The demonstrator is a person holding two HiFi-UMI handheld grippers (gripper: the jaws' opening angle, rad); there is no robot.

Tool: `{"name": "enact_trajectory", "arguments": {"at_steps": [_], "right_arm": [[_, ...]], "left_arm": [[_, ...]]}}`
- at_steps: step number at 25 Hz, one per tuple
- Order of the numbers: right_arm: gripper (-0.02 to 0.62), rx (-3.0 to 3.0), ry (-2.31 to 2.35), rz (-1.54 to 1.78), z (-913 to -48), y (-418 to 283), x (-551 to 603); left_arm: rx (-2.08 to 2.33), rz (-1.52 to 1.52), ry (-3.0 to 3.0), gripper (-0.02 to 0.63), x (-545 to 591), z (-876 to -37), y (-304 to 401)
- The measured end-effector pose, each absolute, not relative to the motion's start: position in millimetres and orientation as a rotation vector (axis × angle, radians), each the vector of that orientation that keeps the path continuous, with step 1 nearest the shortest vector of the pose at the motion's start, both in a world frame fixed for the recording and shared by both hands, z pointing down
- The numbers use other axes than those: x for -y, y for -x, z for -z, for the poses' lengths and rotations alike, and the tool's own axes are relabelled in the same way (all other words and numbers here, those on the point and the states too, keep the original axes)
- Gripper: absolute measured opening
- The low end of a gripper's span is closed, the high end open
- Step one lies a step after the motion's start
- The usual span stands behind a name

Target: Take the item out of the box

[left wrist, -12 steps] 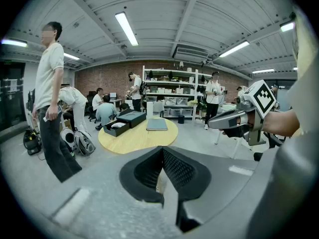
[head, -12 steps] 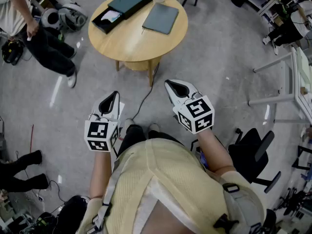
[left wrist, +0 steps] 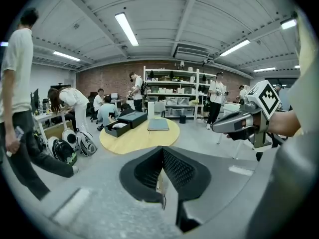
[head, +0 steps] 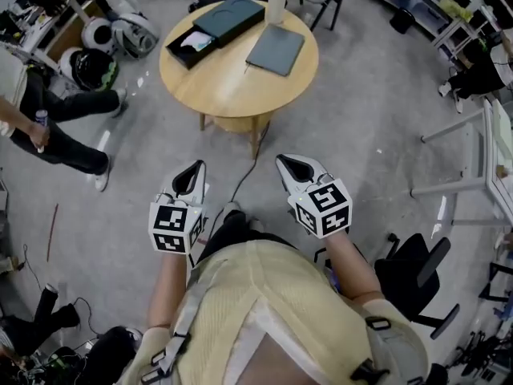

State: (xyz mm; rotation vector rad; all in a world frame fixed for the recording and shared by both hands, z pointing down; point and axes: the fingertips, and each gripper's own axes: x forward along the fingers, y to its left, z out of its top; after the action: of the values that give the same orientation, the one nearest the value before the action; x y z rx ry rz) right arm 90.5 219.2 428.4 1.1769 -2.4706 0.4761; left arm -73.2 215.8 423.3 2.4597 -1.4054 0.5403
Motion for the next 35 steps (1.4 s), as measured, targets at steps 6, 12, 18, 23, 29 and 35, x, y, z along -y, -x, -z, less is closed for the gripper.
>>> {"name": "enact_trajectory", "arguments": {"at_steps": [6,12,18,23,29,35], "right_arm": [[0.005,2.477,-1.127,-0.485,-432.0,-82.6,-217.4],[0.005,2.485,-1.093,-0.490,-429.1,-66.4,-206.3],[0.005,2.461,-1.091,-0.506,-436.1,-56.5,-173.6],[0.005,2.436,-1.094,-0.535,-439.9,-42.9,-134.0],[0.005,2.417,-1.115,-0.573,-442.1,-24.0,-78.5],[0.005,2.407,-1.106,-0.616,-442.9,-0.7,-30.5]], "left_arm": [[1.381,-0.475,-2.514,0.006,-214.3,-413.4,70.0],[1.394,-0.579,-2.544,0.006,-201.2,-412.4,88.0],[1.359,-0.648,-2.599,0.054,-160.7,-420.7,94.4],[1.303,-0.657,-2.613,0.095,-111.5,-428.1,102.8],[1.274,-0.808,-2.655,0.121,-45.8,-439.4,125.2],[1.227,-1.056,-2.737,0.155,16.8,-447.8,148.9]]}}
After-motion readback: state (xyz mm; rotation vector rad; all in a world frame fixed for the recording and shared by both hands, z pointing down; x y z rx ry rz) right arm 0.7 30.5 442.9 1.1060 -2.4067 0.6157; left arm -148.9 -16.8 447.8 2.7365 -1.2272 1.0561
